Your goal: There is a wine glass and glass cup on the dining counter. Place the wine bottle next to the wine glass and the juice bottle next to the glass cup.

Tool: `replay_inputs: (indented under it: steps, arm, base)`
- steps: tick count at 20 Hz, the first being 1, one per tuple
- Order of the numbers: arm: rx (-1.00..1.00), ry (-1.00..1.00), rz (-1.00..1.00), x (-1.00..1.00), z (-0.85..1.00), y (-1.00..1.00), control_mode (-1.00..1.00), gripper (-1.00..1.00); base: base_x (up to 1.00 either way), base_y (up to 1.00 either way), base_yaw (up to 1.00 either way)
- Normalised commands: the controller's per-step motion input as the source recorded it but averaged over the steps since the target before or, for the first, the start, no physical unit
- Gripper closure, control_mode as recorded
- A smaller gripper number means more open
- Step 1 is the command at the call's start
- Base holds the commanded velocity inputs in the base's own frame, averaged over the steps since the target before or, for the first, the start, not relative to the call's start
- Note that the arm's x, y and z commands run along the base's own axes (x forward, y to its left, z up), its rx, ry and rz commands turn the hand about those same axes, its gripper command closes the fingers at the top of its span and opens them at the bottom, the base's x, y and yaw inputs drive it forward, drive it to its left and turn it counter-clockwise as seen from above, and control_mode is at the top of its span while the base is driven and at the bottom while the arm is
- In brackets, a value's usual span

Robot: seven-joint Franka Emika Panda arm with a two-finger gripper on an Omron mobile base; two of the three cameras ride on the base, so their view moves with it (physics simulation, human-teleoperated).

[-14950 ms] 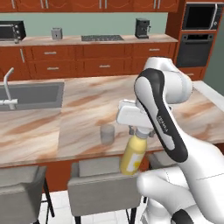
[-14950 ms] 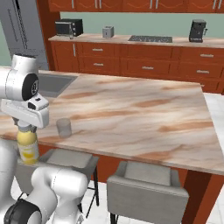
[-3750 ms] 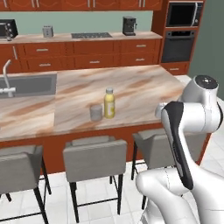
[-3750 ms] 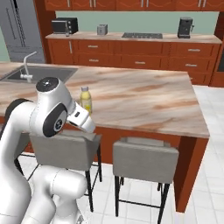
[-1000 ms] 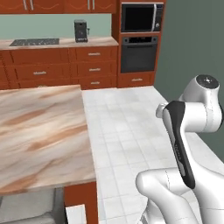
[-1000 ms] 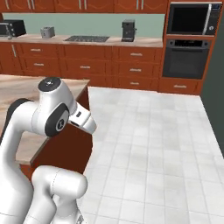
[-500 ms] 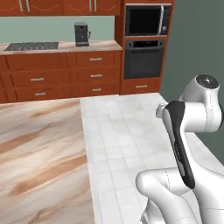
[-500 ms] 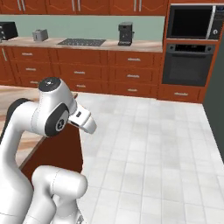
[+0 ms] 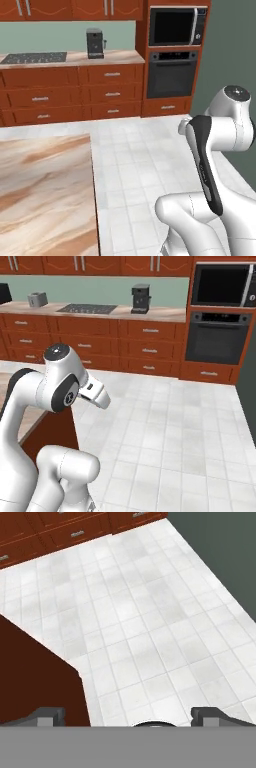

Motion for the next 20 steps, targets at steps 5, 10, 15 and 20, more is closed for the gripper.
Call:
replay_inputs:
  steps: [5,10,15,20]
  arm:
    - [0.00,0.00,0.00,0.00,0.00,0.00,1.00,-1.00]
    - [0.00,0.00,0.00,0.00,0.00,0.00,1.00,-1.00]
    - [0.00,0.00,0.00,0.00,0.00,0.00,1.00,-1.00]
    - [0.00,0.00,0.00,0.00,0.00,0.00,1.00,-1.00]
  base:
    - [0.79,-0.34,0.06]
    - [0.78,-0.33,0.07]
    - [0.73,-0.34,0.11]
    - [0.66,-0.32,0.19]
